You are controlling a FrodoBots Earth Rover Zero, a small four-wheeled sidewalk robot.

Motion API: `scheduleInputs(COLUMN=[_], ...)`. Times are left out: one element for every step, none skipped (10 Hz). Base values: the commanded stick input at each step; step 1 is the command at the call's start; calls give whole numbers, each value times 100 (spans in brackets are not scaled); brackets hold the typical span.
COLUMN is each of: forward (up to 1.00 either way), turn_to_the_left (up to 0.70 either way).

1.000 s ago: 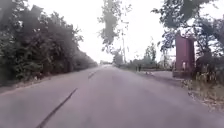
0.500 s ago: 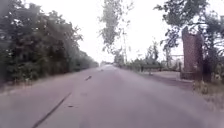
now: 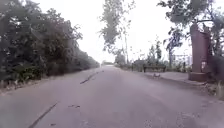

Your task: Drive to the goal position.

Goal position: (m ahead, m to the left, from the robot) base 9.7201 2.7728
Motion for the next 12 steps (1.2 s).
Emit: scheduleInputs(forward=[100,100,100,100,100,100,100,100,100,100,100,100], turn_to_the_left=[0,0,0,0,0,0,0,0,0,0,0,0])
